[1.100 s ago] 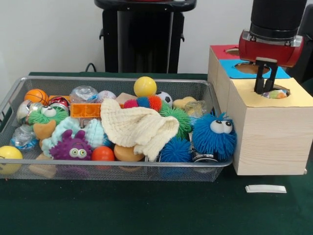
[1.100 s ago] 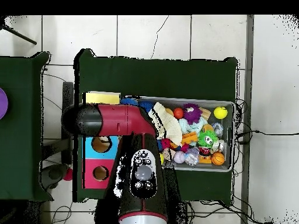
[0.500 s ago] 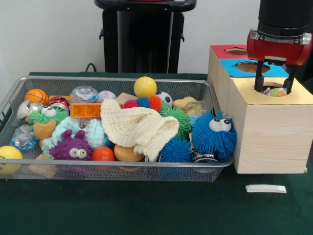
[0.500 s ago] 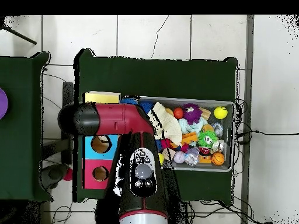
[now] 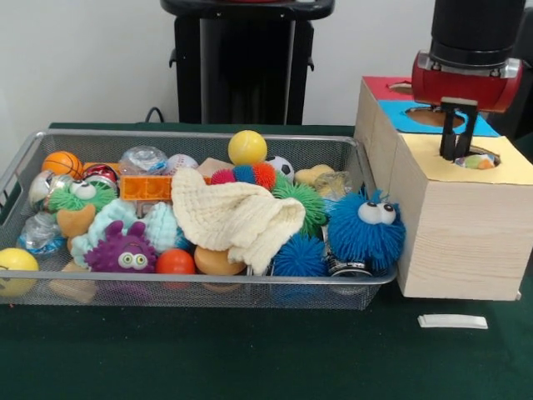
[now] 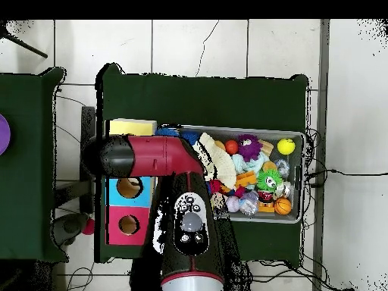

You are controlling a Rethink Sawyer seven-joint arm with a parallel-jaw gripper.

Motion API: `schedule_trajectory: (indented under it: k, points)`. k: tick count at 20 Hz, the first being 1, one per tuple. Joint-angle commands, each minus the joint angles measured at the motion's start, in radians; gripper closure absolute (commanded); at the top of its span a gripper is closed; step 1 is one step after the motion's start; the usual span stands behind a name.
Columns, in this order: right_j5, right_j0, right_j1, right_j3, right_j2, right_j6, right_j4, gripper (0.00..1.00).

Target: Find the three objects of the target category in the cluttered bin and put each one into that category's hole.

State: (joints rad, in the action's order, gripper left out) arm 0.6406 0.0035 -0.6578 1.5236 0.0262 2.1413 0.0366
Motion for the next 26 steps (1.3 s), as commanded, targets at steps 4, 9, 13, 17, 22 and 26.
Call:
schedule_trajectory:
  k: [4, 9, 13, 17, 22, 26]
  points:
    - [0.159, -0.087, -0.08, 0.062, -0.016, -0.087, -0.099, 1.0]
    - [0.157, -0.096, -0.082, 0.07, -0.006, -0.084, -0.101, 1.0]
    - [0.125, -0.106, -0.091, 0.115, 0.02, -0.013, -0.033, 1.0]
    - [0.069, -0.058, -0.104, 0.152, 0.101, 0.138, 0.102, 1.0]
    - [-0.029, 0.023, -0.026, 0.079, 0.09, 0.246, 0.149, 1.0]
    - [-0.119, 0.041, 0.022, 0.081, 0.069, 0.22, 0.136, 1.0]
